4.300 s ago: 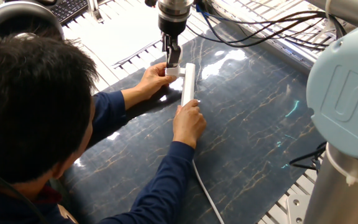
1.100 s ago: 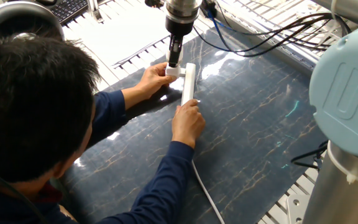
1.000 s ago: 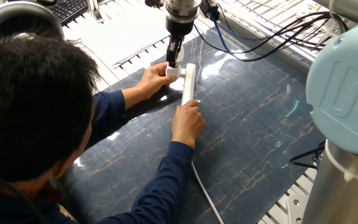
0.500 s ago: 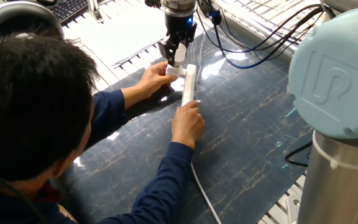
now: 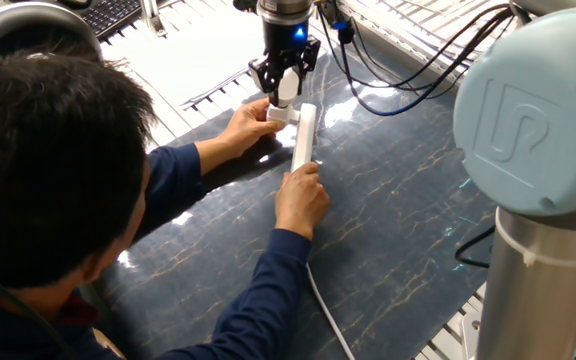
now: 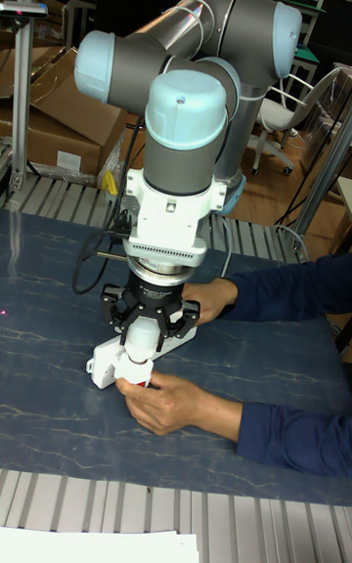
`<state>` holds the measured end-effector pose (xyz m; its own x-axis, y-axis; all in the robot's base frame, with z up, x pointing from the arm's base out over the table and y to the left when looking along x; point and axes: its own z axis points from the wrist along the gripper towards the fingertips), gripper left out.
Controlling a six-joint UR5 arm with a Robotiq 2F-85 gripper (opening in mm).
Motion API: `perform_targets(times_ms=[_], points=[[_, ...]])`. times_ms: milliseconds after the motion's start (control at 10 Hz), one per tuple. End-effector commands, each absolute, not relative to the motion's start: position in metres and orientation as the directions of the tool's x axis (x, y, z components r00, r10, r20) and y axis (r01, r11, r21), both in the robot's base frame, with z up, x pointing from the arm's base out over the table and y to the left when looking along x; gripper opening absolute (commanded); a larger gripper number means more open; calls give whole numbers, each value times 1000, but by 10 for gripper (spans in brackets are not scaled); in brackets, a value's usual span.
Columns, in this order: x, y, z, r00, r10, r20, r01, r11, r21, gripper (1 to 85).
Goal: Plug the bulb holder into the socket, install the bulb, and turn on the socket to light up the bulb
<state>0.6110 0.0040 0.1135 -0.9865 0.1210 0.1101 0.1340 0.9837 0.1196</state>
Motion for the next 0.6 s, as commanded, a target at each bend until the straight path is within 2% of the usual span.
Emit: perform_targets(times_ms=[0,100,200,300,400,500], points=[[615,6,116,-980,156,121,172,976,133,27],[616,6,116,-983,142,115,157,979,133,40],[620,9,116,-987,121,102,136,980,149,130],[624,14,117,-994,80,80,93,980,177,323],[627,17,118,-997,50,66,62,978,197,480],[629,17,118,-999,19,50,29,979,202,590]])
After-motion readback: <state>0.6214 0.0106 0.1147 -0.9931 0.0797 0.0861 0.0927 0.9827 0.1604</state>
